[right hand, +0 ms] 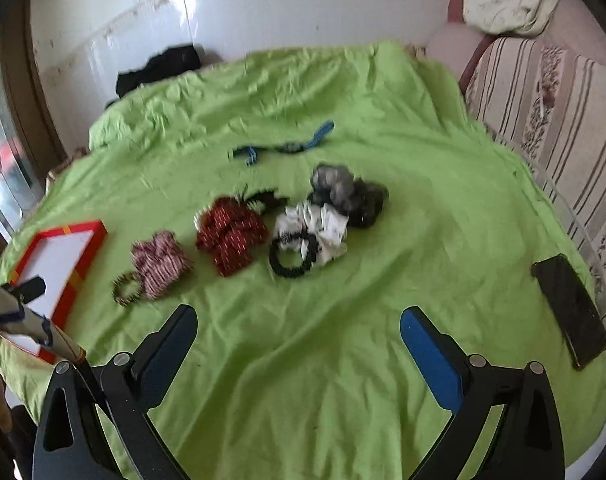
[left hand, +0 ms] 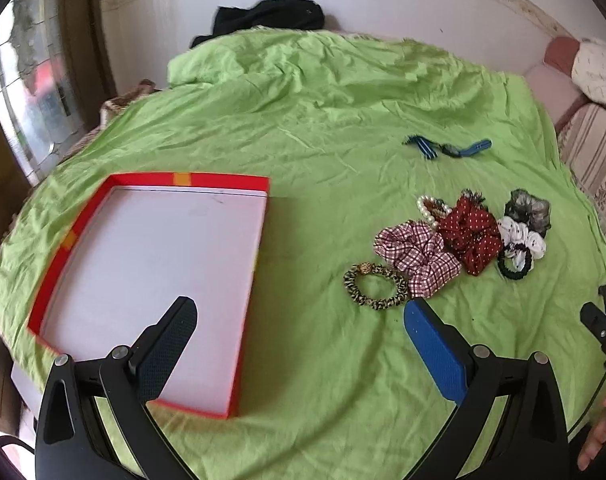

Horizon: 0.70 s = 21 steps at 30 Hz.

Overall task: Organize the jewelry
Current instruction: 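Grasp the leopard hair tie with left tool while right grasps plaid scrunchie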

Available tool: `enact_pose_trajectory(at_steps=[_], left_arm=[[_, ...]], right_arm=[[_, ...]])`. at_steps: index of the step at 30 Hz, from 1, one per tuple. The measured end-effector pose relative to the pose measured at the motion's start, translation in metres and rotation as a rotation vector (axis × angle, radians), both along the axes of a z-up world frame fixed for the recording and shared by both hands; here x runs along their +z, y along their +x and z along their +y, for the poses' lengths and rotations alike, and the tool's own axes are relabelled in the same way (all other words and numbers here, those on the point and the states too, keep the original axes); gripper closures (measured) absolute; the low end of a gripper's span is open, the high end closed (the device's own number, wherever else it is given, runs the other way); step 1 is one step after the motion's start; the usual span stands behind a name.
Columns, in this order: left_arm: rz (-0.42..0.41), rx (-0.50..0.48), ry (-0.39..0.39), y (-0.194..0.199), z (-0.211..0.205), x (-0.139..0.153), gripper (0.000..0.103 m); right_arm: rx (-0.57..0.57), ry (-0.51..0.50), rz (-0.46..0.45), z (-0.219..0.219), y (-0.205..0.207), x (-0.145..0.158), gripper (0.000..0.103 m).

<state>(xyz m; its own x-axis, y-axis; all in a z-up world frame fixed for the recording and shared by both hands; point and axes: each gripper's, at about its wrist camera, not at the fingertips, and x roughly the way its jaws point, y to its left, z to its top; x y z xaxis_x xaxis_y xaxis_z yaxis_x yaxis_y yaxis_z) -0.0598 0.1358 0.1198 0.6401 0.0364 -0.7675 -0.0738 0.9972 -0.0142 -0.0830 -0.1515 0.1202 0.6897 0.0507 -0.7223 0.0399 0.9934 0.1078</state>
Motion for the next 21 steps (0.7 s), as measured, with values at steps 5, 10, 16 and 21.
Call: enact_pose_trajectory(at_steps=[5,10,16,21], left_arm=[[0.074,-0.107,-0.064,0.029,-0.019,-0.022,0.019],[0.134,-0.163,-0.076,0.056,-0.032,-0.050,0.031],[0.186,-0.165,-0.150,0.080,-0.024,-0.074,0.041],[0.209,-0.172,-0.163,0.087,-0.020,-0.086,0.043]], right_arm=[[0.016,0.038,0.054,-0.008,0.023,-0.020,0.002],[0.037,0.134,0.104,-0.020,0.045,-0.034,0.020],[0.174,0.237,0.115,0.008,0.070,-0.039,0.030],[0.275,0.357,0.140,0.043,0.099,-0.047,0.033]])
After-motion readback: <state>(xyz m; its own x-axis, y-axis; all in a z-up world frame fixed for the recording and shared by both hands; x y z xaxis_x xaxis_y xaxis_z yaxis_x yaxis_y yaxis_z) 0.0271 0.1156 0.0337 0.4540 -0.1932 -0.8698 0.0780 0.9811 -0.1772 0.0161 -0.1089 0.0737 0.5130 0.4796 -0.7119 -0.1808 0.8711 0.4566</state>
